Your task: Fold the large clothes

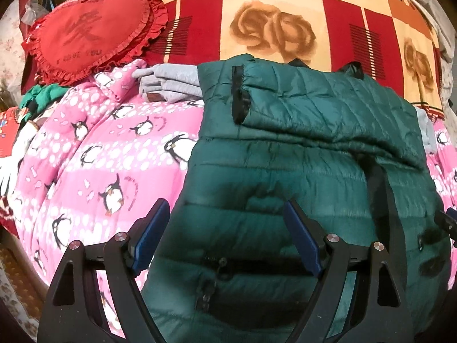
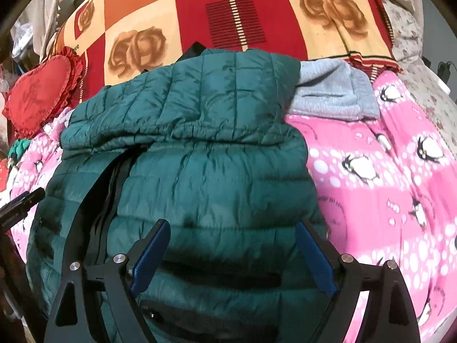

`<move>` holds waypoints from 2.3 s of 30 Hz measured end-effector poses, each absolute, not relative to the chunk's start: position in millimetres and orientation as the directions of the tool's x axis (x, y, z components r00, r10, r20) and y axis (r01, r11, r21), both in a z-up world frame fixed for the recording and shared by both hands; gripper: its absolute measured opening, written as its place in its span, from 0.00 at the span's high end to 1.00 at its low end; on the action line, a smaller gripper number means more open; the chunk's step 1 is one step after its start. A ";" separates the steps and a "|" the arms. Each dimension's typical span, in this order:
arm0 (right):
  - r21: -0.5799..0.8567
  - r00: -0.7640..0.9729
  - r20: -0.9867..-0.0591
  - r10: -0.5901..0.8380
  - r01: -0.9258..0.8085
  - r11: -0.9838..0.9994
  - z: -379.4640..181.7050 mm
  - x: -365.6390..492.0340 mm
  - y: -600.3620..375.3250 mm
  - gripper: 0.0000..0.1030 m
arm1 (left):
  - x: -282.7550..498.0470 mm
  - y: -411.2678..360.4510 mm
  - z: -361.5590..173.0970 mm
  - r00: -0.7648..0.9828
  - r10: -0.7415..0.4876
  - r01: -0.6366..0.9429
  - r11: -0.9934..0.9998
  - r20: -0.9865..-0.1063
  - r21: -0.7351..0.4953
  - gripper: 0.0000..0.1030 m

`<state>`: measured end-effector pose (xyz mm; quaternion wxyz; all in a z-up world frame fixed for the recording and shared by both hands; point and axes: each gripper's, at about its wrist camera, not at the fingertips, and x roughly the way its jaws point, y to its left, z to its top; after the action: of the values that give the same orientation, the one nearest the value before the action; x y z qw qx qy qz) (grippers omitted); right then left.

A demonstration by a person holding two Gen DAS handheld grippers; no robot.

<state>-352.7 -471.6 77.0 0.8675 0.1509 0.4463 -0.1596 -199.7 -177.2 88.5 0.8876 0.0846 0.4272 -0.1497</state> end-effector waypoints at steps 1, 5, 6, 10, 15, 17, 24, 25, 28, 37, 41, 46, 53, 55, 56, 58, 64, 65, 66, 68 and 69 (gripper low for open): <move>0.122 0.550 -0.823 -0.140 0.413 0.903 76.4 -354.8 -469.8 0.15 | -202.5 -175.5 87.6 0.588 -0.192 0.336 0.942 -0.786 0.021 0.20; 0.128 0.543 -0.829 -0.133 0.416 0.900 72.0 -365.9 -461.1 0.15 | -210.5 -169.2 85.3 0.579 -0.195 0.335 0.942 -0.791 0.013 0.20; 0.131 0.541 -0.831 -0.129 0.416 0.900 70.9 -368.8 -458.8 0.15 | -212.7 -168.0 85.0 0.580 -0.195 0.335 0.942 -0.791 0.014 0.20; 0.120 0.536 -0.833 -0.134 0.412 0.903 70.1 -379.8 -450.2 0.15 | -222.4 -163.1 82.7 0.584 -0.186 0.336 0.941 -0.790 0.027 0.20; 0.118 0.540 -0.830 -0.142 0.419 0.900 72.3 -391.4 -445.9 0.15 | -232.2 -155.5 77.9 0.582 -0.177 0.339 0.940 -0.793 0.039 0.20; 0.119 0.536 -0.832 -0.142 0.424 0.898 71.3 -395.3 -445.2 0.15 | -235.9 -151.6 75.9 0.584 -0.172 0.335 0.941 -0.793 0.042 0.20; 0.108 0.519 -0.843 -0.142 0.421 0.900 70.2 -406.7 -438.5 0.14 | -246.8 -141.2 69.1 0.568 -0.171 0.331 0.943 -0.805 0.033 0.20; 0.105 0.516 -0.845 -0.142 0.419 0.902 70.3 -408.5 -437.1 0.13 | -249.0 -140.0 68.2 0.567 -0.171 0.332 0.943 -0.806 0.034 0.20; 0.096 0.507 -0.850 -0.141 0.412 0.906 68.8 -414.6 -432.3 0.13 | -255.2 -135.8 65.9 0.566 -0.172 0.335 0.941 -0.807 0.034 0.20; 0.080 0.498 -0.854 -0.152 0.414 0.907 69.6 -431.4 -426.0 0.12 | -266.6 -123.8 67.7 0.572 -0.177 0.334 0.942 -0.801 0.030 0.20; 0.077 0.493 -0.856 -0.154 0.415 0.906 69.5 -437.2 -424.9 0.12 | -272.4 -119.2 66.2 0.560 -0.179 0.338 0.941 -0.809 0.026 0.20; 0.070 0.483 -0.861 -0.157 0.419 0.905 68.0 -442.3 -425.0 0.12 | -277.5 -112.7 62.4 0.546 -0.177 0.345 0.938 -0.819 0.027 0.20; 0.072 0.469 -0.870 -0.151 0.425 0.902 64.5 -450.5 -426.8 0.11 | -279.3 -102.7 59.6 0.529 -0.184 0.339 0.941 -0.829 0.007 0.20; 0.074 0.464 -0.873 -0.149 0.428 0.901 62.8 -452.7 -428.3 0.11 | -279.9 -100.9 58.7 0.522 -0.189 0.341 0.940 -0.832 0.000 0.20; 0.075 0.461 -0.875 -0.148 0.431 0.899 62.1 -454.0 -429.0 0.11 | -280.3 -100.2 58.3 0.518 -0.192 0.344 0.939 -0.833 -0.002 0.20; 0.077 0.458 -0.877 -0.147 0.436 0.897 61.3 -456.4 -430.5 0.11 | -281.3 -99.3 58.0 0.514 -0.197 0.348 0.937 -0.835 -0.006 0.20; 0.072 0.450 -0.880 -0.151 0.441 0.895 60.6 -459.3 -430.7 0.11 | -283.0 -96.8 57.1 0.499 -0.206 0.355 0.935 -0.842 -0.018 0.20; 0.069 0.448 -0.881 -0.152 0.440 0.895 60.3 -459.7 -430.3 0.11 | -283.4 -96.0 57.2 0.493 -0.210 0.358 0.934 -0.844 -0.023 0.20; 0.066 0.446 -0.882 -0.153 0.439 0.896 60.3 -460.4 -430.2 0.11 | -283.3 -95.1 57.3 0.487 -0.215 0.360 0.932 -0.846 -0.029 0.20; 0.062 0.442 -0.884 -0.155 0.438 0.897 60.0 -462.5 -431.0 0.11 | -282.4 -90.7 57.5 0.468 -0.231 0.367 0.929 -0.853 -0.051 0.20; 0.061 0.439 -0.885 -0.155 0.440 0.896 59.8 -464.0 -432.0 0.11 | -282.0 -88.2 57.8 0.460 -0.240 0.369 0.927 -0.855 -0.062 0.20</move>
<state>-464.0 -432.0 59.8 0.8362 0.1425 0.4988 -0.1779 -282.0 -88.2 57.8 0.8517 0.0662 0.4881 -0.1788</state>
